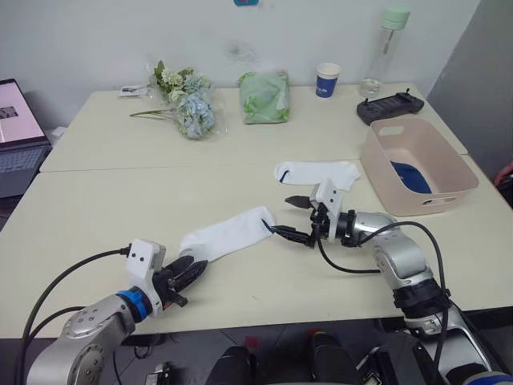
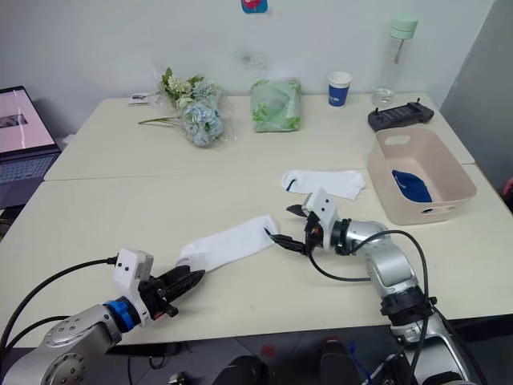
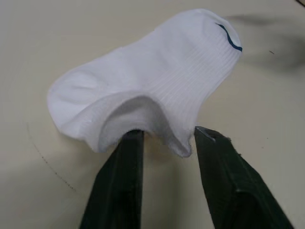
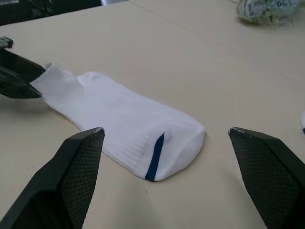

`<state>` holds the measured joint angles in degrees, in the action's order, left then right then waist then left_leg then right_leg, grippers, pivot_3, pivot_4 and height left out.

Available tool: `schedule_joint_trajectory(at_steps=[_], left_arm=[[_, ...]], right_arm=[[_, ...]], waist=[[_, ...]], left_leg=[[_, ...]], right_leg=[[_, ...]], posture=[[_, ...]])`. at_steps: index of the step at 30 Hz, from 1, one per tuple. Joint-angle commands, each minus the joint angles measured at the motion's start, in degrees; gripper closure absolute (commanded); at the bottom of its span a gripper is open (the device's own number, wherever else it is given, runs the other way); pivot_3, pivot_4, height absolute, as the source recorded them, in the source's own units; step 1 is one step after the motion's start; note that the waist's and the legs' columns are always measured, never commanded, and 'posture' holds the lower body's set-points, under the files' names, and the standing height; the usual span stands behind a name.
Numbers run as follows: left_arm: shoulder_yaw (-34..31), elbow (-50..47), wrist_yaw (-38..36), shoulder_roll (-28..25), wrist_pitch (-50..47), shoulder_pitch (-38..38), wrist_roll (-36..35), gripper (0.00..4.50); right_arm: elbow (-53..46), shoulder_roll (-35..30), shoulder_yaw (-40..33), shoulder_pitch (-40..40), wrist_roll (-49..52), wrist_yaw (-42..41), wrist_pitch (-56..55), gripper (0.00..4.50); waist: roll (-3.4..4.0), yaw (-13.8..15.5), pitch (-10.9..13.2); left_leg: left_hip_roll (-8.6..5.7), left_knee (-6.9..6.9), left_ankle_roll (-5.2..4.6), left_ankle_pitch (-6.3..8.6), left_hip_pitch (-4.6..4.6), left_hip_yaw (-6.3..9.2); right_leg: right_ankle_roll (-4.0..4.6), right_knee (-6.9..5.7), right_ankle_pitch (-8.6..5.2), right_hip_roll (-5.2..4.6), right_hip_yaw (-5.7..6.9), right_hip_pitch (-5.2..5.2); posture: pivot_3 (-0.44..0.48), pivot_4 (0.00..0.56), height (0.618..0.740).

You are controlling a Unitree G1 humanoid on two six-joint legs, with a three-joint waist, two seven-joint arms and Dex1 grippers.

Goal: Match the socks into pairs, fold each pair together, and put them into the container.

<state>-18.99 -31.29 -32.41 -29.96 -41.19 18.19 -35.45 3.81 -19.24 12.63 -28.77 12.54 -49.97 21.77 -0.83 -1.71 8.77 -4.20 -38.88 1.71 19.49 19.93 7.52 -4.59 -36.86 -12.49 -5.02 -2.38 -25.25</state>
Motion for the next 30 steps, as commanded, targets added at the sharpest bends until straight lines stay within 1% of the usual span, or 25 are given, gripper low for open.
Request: schedule_joint_trajectory(at_steps=[1, 2, 3, 4, 5, 7, 9, 11, 14, 17, 18, 20, 21, 22, 23, 24, 26, 29, 30], left_arm=[[-4.7, -5.6, -1.0, -1.7, -1.0, 5.9, -2.4, 1.33], [-6.1, -6.7, -1.6, -2.3, -1.2, 7.8, -3.1, 0.96], [-8.0, -7.4, -2.3, -3.0, -1.8, 9.5, -4.4, 0.71], [-9.9, -8.0, -3.3, -3.8, -2.1, 10.8, -5.9, 0.37], [-12.0, -7.9, -4.2, -4.7, -2.9, 10.9, -8.5, 0.08], [-14.7, -6.3, -5.1, -6.9, -4.1, 8.3, -12.3, 0.08], [-15.1, -3.8, -5.2, -8.9, -4.6, 4.9, -13.3, 0.08], [-13.1, 0.2, -5.7, -11.3, -3.8, 0.0, -11.2, 0.08], [-4.0, 11.7, -7.9, -15.1, 0.5, -13.2, -3.7, 0.08], [3.4, 21.6, -10.1, -15.9, 4.5, -22.5, 2.6, 0.08], [4.9, 23.8, -10.8, -15.9, 5.5, -24.2, 4.0, 0.08], [11.2, 31.5, -14.0, -15.8, 9.2, -29.4, 9.1, 0.05], [14.5, 34.4, -16.1, -16.1, 11.0, -30.6, 11.6, 0.05], [17.3, 36.6, -18.1, -16.6, 13.2, -31.2, 14.1, 0.05], [18.8, 37.6, -19.8, -16.9, 14.6, -31.2, 15.4, 0.05], [19.4, 38.1, -20.8, -17.1, 15.0, -31.2, 15.9, 0.05], [19.3, 39.0, -21.5, -17.0, 15.2, -31.3, 16.2, 0.05], [18.5, 39.2, -22.9, -17.5, 15.7, -31.0, 16.8, 0.64], [18.1, 38.7, -23.7, -17.9, 15.4, -30.6, 16.6, 0.92]], right_arm=[[0.7, 1.8, 0.1, -2.2, -0.5, 2.2, 0.9, 0.0], [1.1, 2.1, 0.5, -2.4, -1.1, 2.7, 1.0, 0.0], [1.2, 2.2, 1.1, -2.3, -1.9, 3.0, 0.8, 0.0], [1.1, 2.4, 1.4, -2.1, -2.3, 3.2, 0.9, 0.0], [0.8, 2.6, 1.6, -1.8, -2.2, 3.5, 1.4, 0.0], [0.7, 3.1, 2.0, -1.4, -2.7, 4.0, 1.6, 0.0], [1.0, 3.3, 2.5, -1.3, -3.3, 4.8, 1.8, 0.0], [1.3, 3.6, 2.8, -1.4, -4.1, 5.8, 2.6, 0.0], [0.8, 4.0, 4.0, -1.1, -4.9, 6.8, 5.7, 0.0], [1.2, 4.4, 4.9, -0.9, -6.1, 7.7, 6.6, 0.0], [1.3, 4.5, 5.0, -0.9, -6.2, 7.8, 6.8, 0.0], [0.9, 4.5, 5.5, -0.3, -6.6, 8.2, 7.4, 0.43], [0.5, 4.4, 5.8, 0.1, -6.7, 8.0, 7.6, 0.63], [0.3, 4.6, 6.1, 0.4, -6.9, 8.1, 7.4, 0.95], [0.2, 4.8, 6.1, 0.6, -7.0, 8.4, 7.6, 1.27], [0.2, 5.1, 6.1, 0.7, -7.0, 8.6, 7.7, 1.72], [0.3, 5.5, 6.1, 0.7, -7.0, 9.0, 7.8, 2.35], [0.7, 6.2, 5.9, 0.6, -6.8, 9.5, 7.9, 3.45], [0.8, 6.6, 5.7, 0.6, -6.6, 9.5, 8.1, 3.81]], waist=[[0.0, -0.2, 0.0], [0.0, -0.3, 0.0], [0.0, -0.2, 0.0], [0.0, -0.1, 0.0], [0.0, -0.1, 0.0], [0.01, 0.3, 0.0], [0.01, 0.6, 0.0], [-0.01, 0.5, 0.0], [-0.01, 0.6, 0.0], [-0.02, 0.0, 0.0], [-0.02, -0.1, 0.0], [-0.02, -0.5, 0.0], [-0.02, -0.7, 0.0], [-0.02, -0.8, 0.0], [-0.02, -1.1, 0.0], [-0.03, -1.2, 0.0], [-0.02, -1.2, 0.0], [-0.02, -1.2, 0.0], [-0.02, -1.3, 0.0]], left_leg=[[0.04, 0.01, 0.0, 0.0, 0.01, 0.0], [0.04, 0.05, 0.01, 0.0, 0.0, -0.03], [0.08, 0.08, 0.01, 0.01, -0.01, -0.05], [0.11, 0.09, 0.01, 0.01, -0.01, -0.03], [0.11, 0.09, 0.01, 0.01, -0.01, -0.02], [0.09, 0.08, 0.01, 0.0, -0.01, 0.01], [0.06, 0.04, 0.0, 0.0, -0.04, 0.11], [-0.04, 0.02, 0.0, 0.0, -0.07, 0.11], [-0.15, 0.03, 0.03, -0.01, -0.07, 0.13], [-0.17, 0.06, 0.04, 0.0, -0.06, 0.07], [-0.17, 0.07, 0.04, 0.0, -0.04, 0.05], [-0.16, 0.11, 0.07, 0.02, -0.02, 0.0], [-0.15, 0.12, 0.07, 0.02, -0.02, -0.02], [-0.15, 0.13, 0.08, 0.02, -0.03, 0.0], [-0.16, 0.14, 0.08, 0.02, -0.03, -0.01], [-0.14, 0.14, 0.08, 0.03, -0.03, -0.02], [-0.09, 0.13, 0.09, 0.03, -0.04, 0.02], [-0.09, 0.11, 0.08, 0.03, -0.05, 0.04], [-0.09, 0.11, 0.08, 0.03, -0.05, 0.03]], right_leg=[[0.0, 0.01, 0.0, 0.01, 0.01, -0.01], [0.01, 0.0, -0.01, 0.01, -0.02, -0.03], [0.03, -0.01, -0.02, 0.03, -0.03, -0.05], [0.05, -0.01, -0.03, 0.06, 0.0, -0.04], [0.06, -0.02, -0.04, 0.06, 0.02, -0.04], [0.07, -0.02, -0.04, 0.06, 0.06, -0.01], [0.07, 0.0, -0.04, 0.05, 0.15, 0.14], [0.07, 0.01, -0.04, 0.05, 0.16, 0.19], [0.07, 0.0, -0.04, 0.06, 0.22, 0.16], [0.09, -0.01, -0.04, 0.15, 0.18, 0.08], [0.09, 0.0, -0.04, 0.14, 0.16, 0.04], [0.09, 0.01, -0.04, 0.14, 0.09, -0.06], [0.09, 0.01, -0.04, 0.15, 0.1, -0.09], [0.09, 0.01, -0.04, 0.15, 0.11, -0.08], [0.09, 0.01, -0.04, 0.15, 0.1, -0.09], [0.09, 0.02, -0.04, 0.14, 0.08, -0.09], [0.09, 0.01, -0.04, 0.13, 0.1, -0.08], [0.08, -0.04, -0.04, 0.11, 0.09, -0.06], [0.08, -0.04, -0.04, 0.11, 0.08, -0.06]], posture=[[0.0, 0.15, 0.74], [0.0, 0.15, 0.74], [0.0, 0.15, 0.74], [0.0, 0.15, 0.74], [0.0, 0.15, 0.74], [0.0, 0.15, 0.74], [0.0, 0.15, 0.74], [0.0, 0.15, 0.74], [0.0, 0.15, 0.74], [0.0, 0.15, 0.74], [0.0, 0.15, 0.74], [0.0, 0.15, 0.74], [0.0, 0.15, 0.74], [0.0, 0.15, 0.74], [0.0, 0.15, 0.74], [0.0, 0.15, 0.74], [0.0, 0.15, 0.74], [0.0, 0.15, 0.74], [0.0, 0.15, 0.74]])
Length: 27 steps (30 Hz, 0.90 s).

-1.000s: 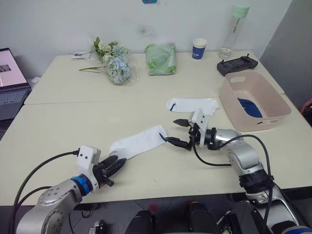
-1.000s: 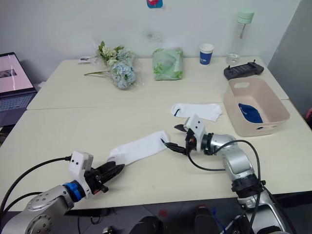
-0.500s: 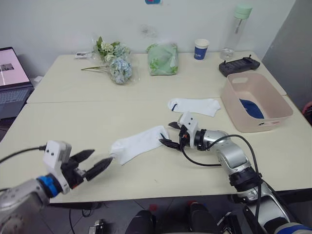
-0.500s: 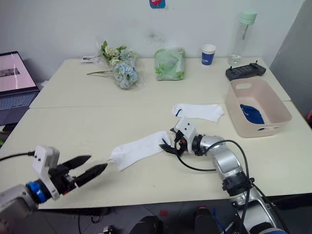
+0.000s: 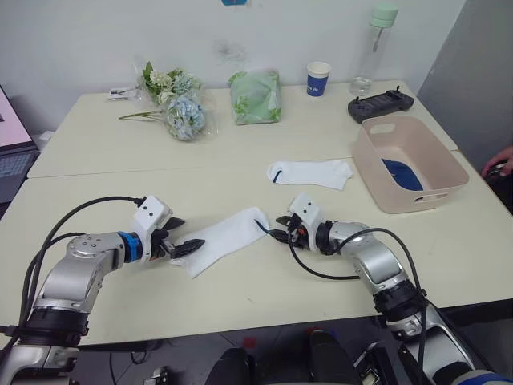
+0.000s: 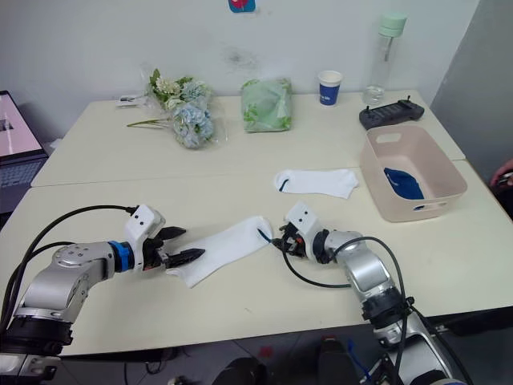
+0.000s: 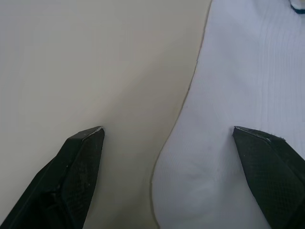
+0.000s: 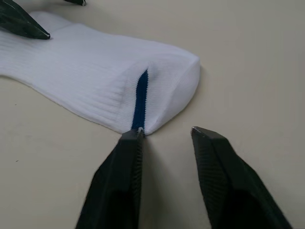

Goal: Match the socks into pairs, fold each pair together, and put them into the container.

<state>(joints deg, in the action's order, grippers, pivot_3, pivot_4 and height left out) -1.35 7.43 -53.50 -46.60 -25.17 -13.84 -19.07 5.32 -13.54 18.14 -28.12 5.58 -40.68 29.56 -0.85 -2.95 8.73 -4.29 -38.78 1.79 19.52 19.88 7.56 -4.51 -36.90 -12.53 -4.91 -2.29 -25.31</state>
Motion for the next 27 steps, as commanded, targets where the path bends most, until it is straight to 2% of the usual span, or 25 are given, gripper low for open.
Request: schedule_joint_trajectory(at_steps=[1, 2, 3, 11, 12, 18, 23, 25, 27], left_arm=[[0.0, -0.5, -3.2, -1.5, -1.0, 1.8, -0.1, 1.24], [-0.2, -0.9, -3.6, -1.6, -1.2, 2.0, -0.3, 1.52], [-0.5, -1.3, -3.8, -1.7, -1.5, 2.2, -0.4, 1.88], [-1.7, -3.7, -3.1, -0.5, -2.7, 3.4, -0.4, 4.3], [-2.0, -4.6, -2.7, -0.2, -3.1, 3.9, -0.7, 4.47], [-3.4, -14.8, -1.6, 0.9, -8.1, 8.7, -4.1, 4.47], [-5.2, -24.5, 2.2, 2.8, -17.1, 12.2, -9.4, 4.47], [-7.0, -32.5, 7.0, 6.4, -25.9, 14.2, -17.0, 4.47], [-8.2, -37.6, 14.5, 12.4, -32.5, 14.8, -21.5, 4.47]], right_arm=[[-0.7, 1.3, 0.0, -0.1, 0.5, 0.4, 0.5, 4.2], [-0.6, 1.5, -0.1, -0.2, 0.6, 0.5, 0.6, 4.47], [-0.5, 1.7, -0.3, -0.3, 0.7, 0.6, 0.9, 4.5], [1.6, 2.0, -1.4, -2.0, 0.9, 0.5, 1.6, 4.5], [2.0, 2.0, -1.9, -2.5, 0.8, 0.9, 1.2, 4.5], [5.4, 1.1, -4.5, -6.3, 0.9, 0.8, -0.4, 4.5], [10.3, 1.1, -5.4, -10.0, 0.5, 0.3, -3.0, 4.5], [13.8, 0.9, -5.6, -12.4, 0.0, 0.0, -5.2, 4.5], [17.3, 1.2, -5.6, -14.4, -0.1, -0.4, -7.1, 4.5]], waist=[[0.0, -0.1, 0.0], [0.01, -0.1, 0.0], [0.01, -0.1, 0.0], [0.01, -0.2, 0.0], [0.01, -0.2, 0.0], [0.03, -0.1, 0.0], [0.02, 0.0, 0.0], [0.02, -0.1, 0.0], [0.01, -0.1, 0.0]], left_leg=[[0.0, 0.0, 0.0, 0.0, 0.0, 0.0], [0.0, 0.0, 0.0, 0.0, 0.0, 0.0], [0.01, 0.01, 0.0, 0.0, 0.01, 0.0], [0.01, 0.0, 0.0, 0.0, 0.0, 0.01], [0.01, 0.0, -0.01, 0.0, 0.0, 0.01], [0.05, 0.0, -0.01, 0.0, 0.02, 0.02], [0.07, 0.0, -0.02, 0.01, 0.03, 0.03], [0.08, 0.0, -0.02, 0.01, 0.03, 0.03], [0.12, -0.01, -0.03, 0.01, 0.03, -0.01]], right_leg=[[0.0, 0.0, 0.0, 0.0, 0.0, -0.01], [0.0, 0.01, 0.0, 0.0, 0.0, -0.01], [0.0, 0.01, 0.0, 0.0, -0.01, -0.03], [0.0, 0.0, 0.0, -0.01, 0.0, -0.01], [-0.01, 0.0, 0.0, -0.01, 0.0, -0.01], [-0.01, 0.02, 0.0, -0.04, -0.01, -0.01], [-0.01, 0.02, 0.0, -0.05, 0.0, -0.01], [-0.01, 0.01, 0.0, -0.05, -0.01, -0.01], [-0.01, 0.03, 0.0, -0.1, -0.08, -0.01]], posture=[[0.0, 0.15, 0.74], [0.0, 0.15, 0.74], [0.0, 0.15, 0.74], [0.0, 0.15, 0.74], [0.0, 0.15, 0.74], [0.0, 0.15, 0.74], [0.0, 0.15, 0.74], [0.0, 0.15, 0.74], [0.0, 0.15, 0.74]])
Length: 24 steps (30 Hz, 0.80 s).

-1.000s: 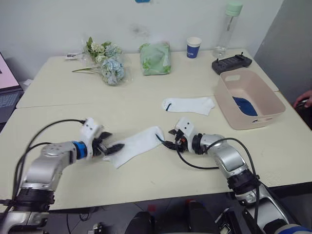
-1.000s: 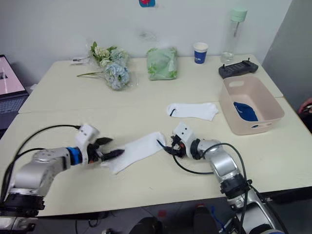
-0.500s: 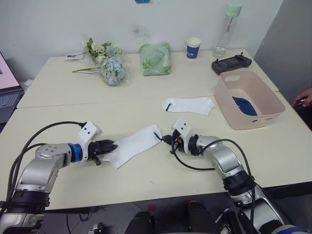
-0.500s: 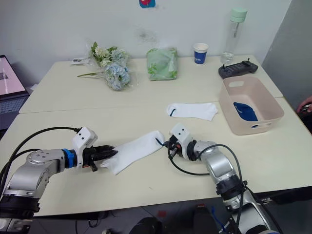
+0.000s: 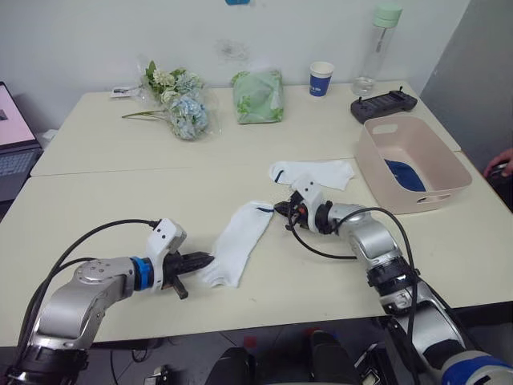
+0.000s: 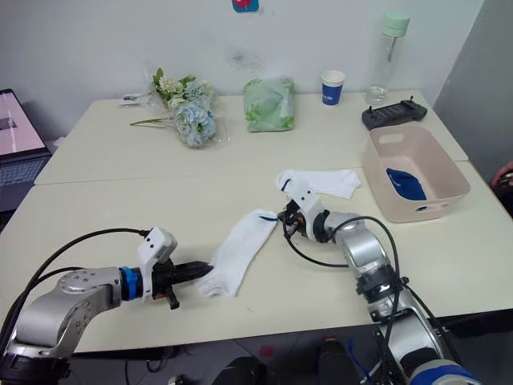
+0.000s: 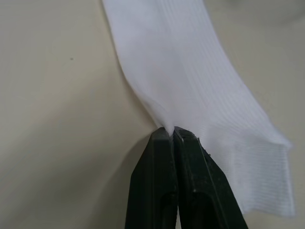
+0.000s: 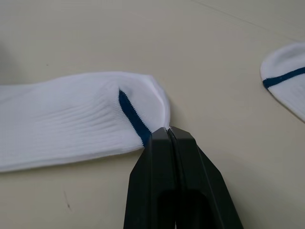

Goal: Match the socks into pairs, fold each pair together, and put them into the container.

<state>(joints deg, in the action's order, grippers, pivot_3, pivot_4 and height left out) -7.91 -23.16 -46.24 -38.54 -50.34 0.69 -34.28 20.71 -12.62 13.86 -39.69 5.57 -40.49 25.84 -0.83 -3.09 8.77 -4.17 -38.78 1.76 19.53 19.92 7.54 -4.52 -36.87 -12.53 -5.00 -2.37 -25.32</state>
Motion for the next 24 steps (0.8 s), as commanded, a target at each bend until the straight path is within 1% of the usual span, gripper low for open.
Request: schedule_joint_trajectory(at_steps=[1, 3, 6, 8, 9, 10, 14, 16, 17, 18, 20, 22, 24], left_arm=[[-1.7, -8.4, 10.5, 7.1, -9.2, 0.3, -7.3, 4.47], [-1.4, -10.3, 15.4, 11.7, -12.2, 0.4, -9.0, 4.47], [0.2, -10.8, 19.9, 14.6, -13.2, 0.6, -7.8, 4.47], [0.9, -9.9, 22.7, 17.3, -13.1, 0.6, -7.2, 4.47], [0.9, -9.7, 23.6, 19.0, -13.1, 0.6, -8.1, 4.47], [1.2, -9.7, 23.9, 19.7, -13.1, 0.8, -8.5, 4.47], [3.3, -10.0, 23.5, 19.0, -10.2, 2.2, -6.4, 4.47], [3.7, -10.6, 23.6, 18.7, -8.9, 2.7, -5.8, 4.05], [2.8, -11.3, 23.1, 18.1, -9.2, 3.3, -6.9, 3.86], [1.8, -12.0, 22.4, 17.0, -9.5, 3.8, -7.7, 3.58], [-0.5, -13.1, 19.7, 13.1, -9.6, 4.8, -9.1, 2.96], [-2.1, -13.3, 17.9, 10.1, -9.4, 5.1, -10.0, 2.29], [-3.6, -12.1, 15.0, 5.9, -7.4, 4.8, -9.0, 1.73]], right_arm=[[3.4, 0.6, -1.1, -3.7, -0.2, -0.9, -4.2, 4.5], [6.0, 1.4, -0.6, -5.0, -0.5, -1.5, -5.5, 4.5], [8.7, 2.8, -0.2, -6.3, -0.8, -2.0, -6.8, 4.5], [10.8, 4.2, 0.2, -7.3, -1.1, -2.0, -8.3, 4.5], [11.5, 4.8, 0.3, -7.6, -1.2, -2.3, -9.0, 4.5], [12.0, 5.2, 0.3, -7.8, -1.3, -2.6, -9.4, 4.5], [13.0, 4.7, 0.9, -7.6, -3.1, -3.3, -12.7, 4.5], [12.3, 4.1, 0.8, -7.0, -3.4, -3.8, -12.9, 4.5], [11.1, 3.4, 0.1, -6.5, -2.8, -4.2, -12.5, 4.31], [9.4, 2.4, -0.6, -5.9, -2.2, -5.0, -12.0, 4.1], [5.1, 0.1, -2.2, -4.6, -0.8, -5.9, -10.9, 3.56], [1.6, -1.3, -2.8, -3.4, 0.2, -6.7, -9.6, 2.8], [-2.7, -2.8, -3.5, -1.8, 1.2, -7.7, -8.8, 2.16]], waist=[[-0.01, 0.1, 0.0], [-0.04, 0.1, 0.0], [-0.03, 0.1, 0.0], [-0.03, 0.1, 0.0], [-0.03, 0.1, 0.0], [-0.03, 0.1, 0.0], [-0.03, 0.1, 0.0], [-0.03, 0.2, 0.0], [-0.03, 0.2, 0.0], [-0.03, 0.3, 0.0], [-0.01, 0.3, 0.0], [0.0, 0.4, 0.0], [0.0, 0.4, 0.0]], left_leg=[[-0.01, -0.03, -0.01, 0.0, 0.02, 0.02], [0.0, -0.06, 0.01, 0.0, 0.0, 0.02], [-0.02, -0.04, 0.01, -0.01, -0.03, 0.02], [-0.05, -0.04, 0.01, -0.01, -0.03, 0.01], [-0.05, -0.04, 0.01, -0.01, -0.02, 0.0], [-0.05, -0.04, 0.01, -0.01, -0.01, 0.0], [-0.06, -0.04, 0.02, -0.01, -0.01, 0.01], [-0.07, -0.04, 0.02, -0.01, 0.0, 0.01], [-0.07, -0.04, 0.02, -0.01, 0.0, 0.0], [-0.08, -0.04, 0.02, -0.01, 0.0, 0.01], [-0.07, -0.04, 0.02, -0.01, 0.02, 0.02], [-0.05, -0.02, 0.02, -0.01, 0.02, 0.02], [-0.07, -0.02, 0.01, -0.01, 0.01, 0.0]], right_leg=[[0.0, 0.01, 0.0, -0.02, 0.02, 0.0], [0.0, -0.03, 0.0, 0.03, 0.04, 0.01], [0.0, -0.07, 0.0, 0.05, 0.04, 0.02], [0.0, -0.06, 0.0, 0.07, 0.04, 0.02], [0.0, -0.05, 0.0, 0.06, 0.02, 0.01], [0.0, -0.04, 0.0, 0.06, 0.02, 0.01], [0.0, -0.02, 0.0, 0.05, 0.03, 0.01], [0.0, 0.0, 0.0, 0.04, 0.02, 0.02], [0.0, 0.0, 0.0, 0.04, 0.02, 0.03], [0.0, 0.0, 0.0, 0.04, 0.02, 0.03], [0.0, 0.0, 0.0, 0.04, 0.04, 0.01], [0.01, 0.02, 0.0, 0.04, 0.04, 0.01], [0.01, 0.01, 0.0, 0.04, 0.02, 0.01]], posture=[[0.0, 0.15, 0.74], [0.0, 0.15, 0.74], [0.0, 0.15, 0.74], [0.0, 0.15, 0.74], [0.0, 0.15, 0.74], [0.0, 0.15, 0.74], [0.0, 0.15, 0.74], [0.0, 0.15, 0.74], [0.0, 0.15, 0.74], [0.0, 0.15, 0.74], [0.0, 0.15, 0.74], [0.0, 0.15, 0.74], [0.0, 0.15, 0.74]])
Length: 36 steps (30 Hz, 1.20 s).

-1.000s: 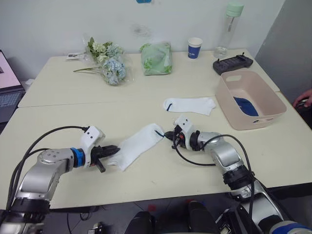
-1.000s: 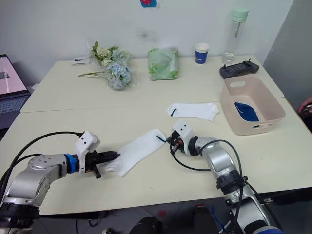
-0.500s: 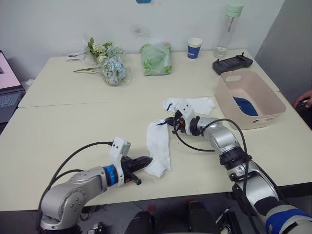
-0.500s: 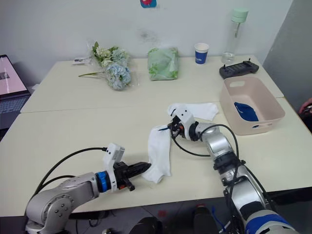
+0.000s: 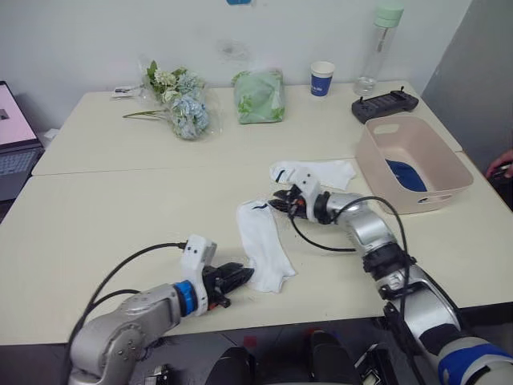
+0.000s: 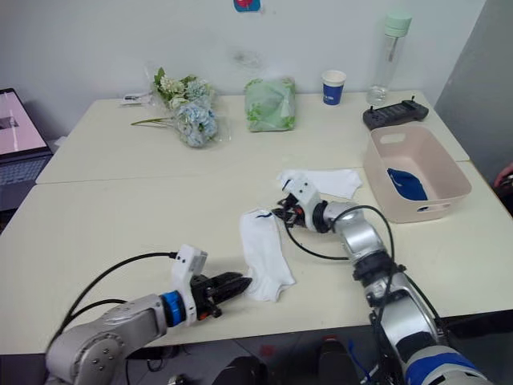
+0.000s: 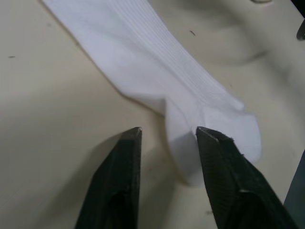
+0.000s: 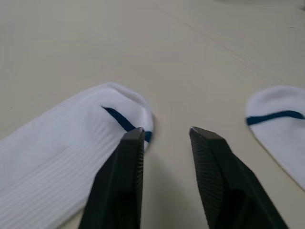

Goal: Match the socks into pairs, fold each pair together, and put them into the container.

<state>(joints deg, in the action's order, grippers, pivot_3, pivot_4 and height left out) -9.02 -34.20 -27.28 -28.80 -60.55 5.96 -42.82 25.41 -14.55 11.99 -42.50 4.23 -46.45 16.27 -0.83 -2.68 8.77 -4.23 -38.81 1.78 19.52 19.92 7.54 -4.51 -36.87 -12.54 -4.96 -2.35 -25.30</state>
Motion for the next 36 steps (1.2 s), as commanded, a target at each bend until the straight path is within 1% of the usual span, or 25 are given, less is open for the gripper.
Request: schedule_joint_trajectory(at_steps=[1, 2, 3, 4, 5, 6, 8, 10, 13, 15, 17, 20, 23, 25, 26, 28, 32, 35, 36], left_arm=[[-3.3, -0.1, -5.4, -5.3, 4.3, -1.1, 0.0, 1.39], [-3.8, 0.7, -6.3, -6.3, 5.6, -1.3, 0.3, 1.34], [-4.2, 3.9, -8.7, -8.2, 9.0, -3.3, 2.0, 1.34], [-3.9, 8.1, -10.3, -9.4, 12.5, -6.6, 4.1, 1.34], [-2.6, 13.0, -11.9, -10.5, 16.2, -10.6, 6.8, 1.34], [-1.4, 16.4, -13.1, -11.0, 18.9, -13.3, 8.7, 1.34], [2.6, 27.2, -12.8, -9.9, 24.7, -21.6, 14.4, 1.34], [6.4, 34.4, -14.7, -9.3, 30.8, -26.8, 19.6, 1.34], [9.4, 46.7, -15.6, -5.3, 37.1, -35.1, 23.7, 1.34], [11.5, 53.2, -18.8, -3.1, 40.5, -39.1, 25.5, 1.34], [12.9, 57.5, -21.2, -1.9, 42.9, -41.4, 26.9, 1.34], [13.7, 64.9, -20.9, 0.0, 47.6, -44.9, 29.9, 1.34], [14.8, 69.4, -21.4, 1.8, 50.5, -47.3, 32.1, 1.34], [16.1, 72.2, -22.2, 2.8, 51.7, -48.5, 34.1, 1.34], [16.5, 73.1, -22.7, 3.0, 52.3, -48.7, 34.8, 1.73], [16.2, 73.1, -24.7, 3.4, 52.0, -48.6, 34.3, 2.2], [15.4, 73.1, -25.6, 3.3, 51.9, -48.1, 34.6, 3.49], [15.6, 71.4, -27.4, 3.1, 50.8, -46.7, 34.2, 4.47], [15.4, 70.3, -27.6, 3.1, 50.2, -46.1, 34.0, 4.49]], right_arm=[[-9.8, -1.3, -2.2, 2.0, 4.0, -2.9, 1.3, 1.78], [-11.4, -1.6, -2.5, 2.7, 5.1, -3.6, 1.8, 1.44], [-14.9, -3.7, -2.1, 4.8, 6.2, -6.6, 2.3, 1.08], [-18.1, -6.4, -1.2, 7.2, 6.9, -10.5, 1.6, 1.08], [-20.8, -8.6, -0.3, 9.5, 7.7, -13.8, 1.3, 1.08], [-22.7, -10.2, 0.2, 11.1, 8.3, -15.8, 1.3, 1.08], [-25.4, -13.0, 2.4, 14.6, 8.1, -19.6, -1.4, 1.08], [-26.1, -14.6, 4.1, 16.9, 6.9, -21.7, -5.0, 1.08], [-26.3, -14.9, 5.7, 19.5, 6.9, -23.0, -5.7, 1.08], [-27.9, -15.3, 7.6, 20.7, 6.4, -23.8, -4.4, 1.08], [-28.3, -15.9, 9.2, 21.4, 4.7, -23.8, -5.6, 1.08], [-27.0, -16.2, 10.8, 21.7, 1.8, -22.5, -8.2, 1.08], [-24.8, -14.2, 10.4, 21.8, 0.7, -19.5, -10.0, 1.08], [-22.9, -14.2, 10.6, 21.9, -1.3, -18.1, -12.8, 1.08], [-22.3, -14.4, 10.7, 21.9, -1.9, -17.7, -13.8, 1.46], [-22.1, -14.4, 10.5, 22.1, -1.7, -17.7, -14.2, 1.95], [-23.1, -14.6, 10.3, 22.8, -0.9, -17.8, -13.9, 3.34], [-24.2, -15.4, 10.2, 23.7, -0.5, -17.8, -14.1, 4.42], [-24.6, -15.8, 9.9, 23.9, -0.3, -18.0, -14.1, 4.47]], waist=[[0.0, 0.1, 0.0], [0.03, 0.2, 0.0], [0.02, 0.2, 0.0], [0.03, 0.4, 0.0], [0.03, 1.2, 0.0], [0.04, 1.7, 0.0], [0.03, 2.2, 0.0], [0.0, 2.2, 0.0], [-0.01, 1.9, 0.0], [-0.05, 1.4, 0.1], [-0.06, 0.9, 0.1], [-0.07, 0.8, 0.1], [-0.09, 0.9, 0.1], [-0.1, 1.0, 0.1], [-0.1, 1.0, 0.1], [-0.11, 1.0, 0.0], [-0.11, 1.0, 0.0], [-0.11, 1.0, 0.0], [-0.11, 1.0, 0.0]], left_leg=[[0.0, 0.0, 0.0, 0.0, 0.0, 0.01], [0.0, 0.01, 0.0, 0.0, 0.0, 0.01], [0.0, 0.03, 0.0, 0.0, -0.02, 0.0], [0.0, 0.03, 0.0, 0.0, -0.02, -0.01], [-0.01, 0.02, 0.0, 0.0, 0.0, 0.01], [-0.08, 0.0, 0.0, 0.0, 0.02, 0.08], [-0.14, -0.04, 0.0, 0.0, 0.0, 0.11], [-0.22, -0.06, -0.01, 0.0, -0.03, 0.07], [-0.18, -0.03, 0.0, 0.0, -0.01, 0.0], [-0.17, -0.06, 0.0, 0.0, 0.05, 0.02], [-0.17, -0.06, 0.01, 0.0, 0.07, 0.02], [-0.18, -0.05, 0.0, 0.0, 0.06, 0.01], [-0.17, -0.06, 0.0, 0.0, 0.04, 0.03], [-0.19, -0.08, 0.0, 0.0, 0.05, 0.03], [-0.19, -0.09, 0.0, 0.0, 0.06, 0.03], [-0.21, -0.11, 0.0, 0.0, 0.05, 0.02], [-0.19, -0.12, 0.0, -0.01, 0.04, 0.04], [-0.19, -0.12, 0.0, 0.0, 0.04, 0.04], [-0.19, -0.12, 0.0, 0.0, 0.04, 0.04]], right_leg=[[0.0, 0.0, 0.0, 0.01, 0.02, 0.01], [0.0, 0.0, 0.0, 0.03, 0.03, 0.0], [0.0, 0.01, 0.0, 0.03, 0.03, 0.01], [0.0, 0.02, 0.0, 0.03, 0.02, 0.01], [0.0, 0.01, 0.0, 0.02, 0.04, 0.01], [0.0, 0.06, -0.01, 0.02, 0.17, 0.08], [0.0, 0.14, -0.01, 0.03, 0.33, 0.27], [0.0, 0.15, 0.0, 0.0, 0.24, 0.26], [-0.01, 0.13, 0.01, 0.0, 0.15, 0.12], [0.0, 0.08, 0.01, 0.02, 0.18, 0.04], [0.0, 0.07, 0.01, 0.02, 0.18, 0.02], [-0.01, 0.04, 0.01, 0.03, 0.16, -0.01], [-0.01, 0.04, 0.01, 0.04, 0.17, 0.01], [-0.01, 0.04, 0.01, 0.03, 0.18, 0.02], [-0.01, 0.04, 0.01, 0.02, 0.17, 0.02], [-0.02, 0.04, 0.01, 0.02, 0.16, 0.04], [-0.01, -0.01, 0.01, 0.03, 0.18, 0.04], [-0.02, 0.0, 0.01, 0.03, 0.18, 0.04], [-0.02, 0.01, 0.01, 0.03, 0.18, 0.04]], posture=[[0.0, 0.15, 0.74], [0.0, 0.15, 0.74], [0.0, 0.15, 0.74], [0.0, 0.15, 0.74], [0.0, 0.15, 0.74], [0.0, 0.15, 0.74], [0.0, 0.15, 0.74], [0.0, 0.15, 0.74], [0.0, 0.15, 0.74], [0.0, 0.15, 0.74], [0.0, 0.15, 0.74], [0.0, 0.15, 0.74], [0.0, 0.15, 0.74], [0.0, 0.15, 0.74], [0.0, 0.15, 0.74], [0.0, 0.15, 0.74], [0.0, 0.15, 0.74], [0.0, 0.15, 0.74], [0.0, 0.15, 0.74]])
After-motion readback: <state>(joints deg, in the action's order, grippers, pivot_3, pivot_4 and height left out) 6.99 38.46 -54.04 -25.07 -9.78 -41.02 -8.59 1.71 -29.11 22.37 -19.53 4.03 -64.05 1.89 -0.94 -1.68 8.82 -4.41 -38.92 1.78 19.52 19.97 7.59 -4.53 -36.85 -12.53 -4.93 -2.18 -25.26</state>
